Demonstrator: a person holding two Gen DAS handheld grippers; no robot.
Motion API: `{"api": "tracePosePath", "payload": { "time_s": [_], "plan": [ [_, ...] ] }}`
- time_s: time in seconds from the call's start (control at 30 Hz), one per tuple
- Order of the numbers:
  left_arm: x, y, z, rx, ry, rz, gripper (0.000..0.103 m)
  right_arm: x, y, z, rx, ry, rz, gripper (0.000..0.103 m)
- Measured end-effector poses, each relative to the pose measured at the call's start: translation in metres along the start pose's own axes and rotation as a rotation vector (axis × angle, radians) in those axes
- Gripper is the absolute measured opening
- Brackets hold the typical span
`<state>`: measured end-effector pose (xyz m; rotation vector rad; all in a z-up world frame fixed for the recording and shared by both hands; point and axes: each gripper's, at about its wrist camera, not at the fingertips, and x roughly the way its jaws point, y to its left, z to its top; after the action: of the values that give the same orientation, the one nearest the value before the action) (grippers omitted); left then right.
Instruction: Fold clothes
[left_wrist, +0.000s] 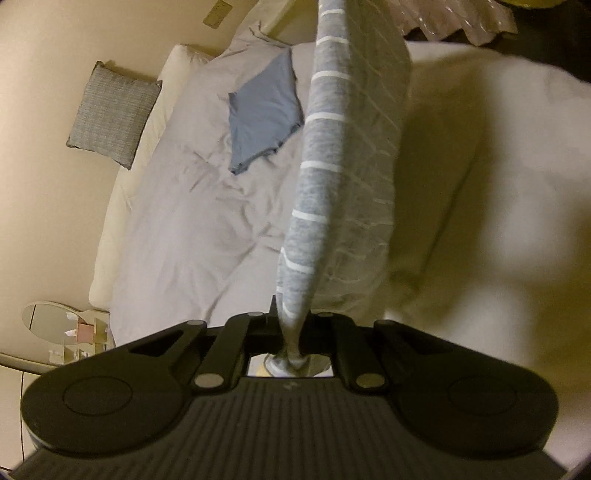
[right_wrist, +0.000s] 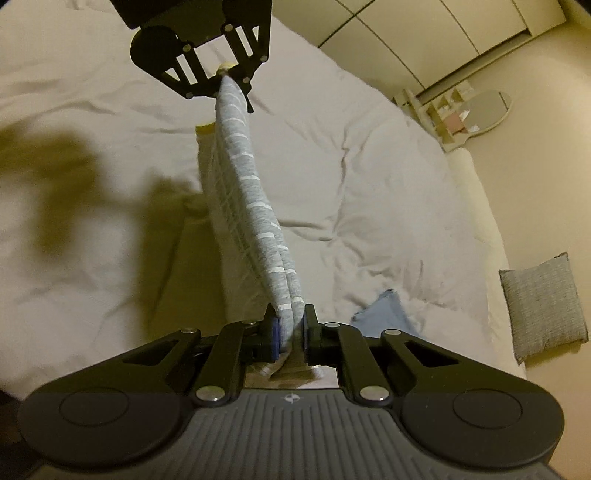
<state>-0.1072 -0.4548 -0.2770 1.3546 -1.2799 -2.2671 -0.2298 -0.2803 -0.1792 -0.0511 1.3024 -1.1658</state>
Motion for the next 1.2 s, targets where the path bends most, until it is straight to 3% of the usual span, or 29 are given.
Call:
{"api": "tracePosePath", "payload": {
  "time_s": [0.3,0.47,0.63,0.73,0.87,1.07,1.17,1.2],
  "plan": [
    [0.069,0.073,0.105,-0.108,0.075,0.106,0.005,0.005,-0.099,-0.065,-0.028,-0.06,-0.007,0.009],
    [0.107,0.114,0.163,-0.169,0.116,0.165,0.005,0.057,-0.191,-0.124,-0.095,-0.136,-0.027,0.009],
    [0.154,0.167,0.216,-0.261,0.159,0.255,0.005,0.115,-0.294,-0.157,-0.135,-0.23,-0.151,0.009],
    [0.18,0.189,0.241,-0.31,0.178,0.323,0.005,0.142,-0.334,-0.173,-0.156,-0.282,-0.216,0.009],
    [0.229,0.168,0.264,-0.346,0.203,0.313,0.005,0.189,-0.334,-0.215,-0.189,-0.309,-0.244,0.009],
    [0.323,0.046,0.286,-0.28,0.214,0.169,0.006,0.298,-0.255,-0.308,-0.21,-0.209,-0.14,0.006],
    [0.344,-0.003,0.286,-0.235,0.199,0.207,0.006,0.317,-0.219,-0.34,-0.241,-0.229,-0.165,0.009],
    [0.345,-0.011,0.285,-0.233,0.197,0.233,0.006,0.318,-0.211,-0.347,-0.25,-0.242,-0.186,0.019]
  ]
}}
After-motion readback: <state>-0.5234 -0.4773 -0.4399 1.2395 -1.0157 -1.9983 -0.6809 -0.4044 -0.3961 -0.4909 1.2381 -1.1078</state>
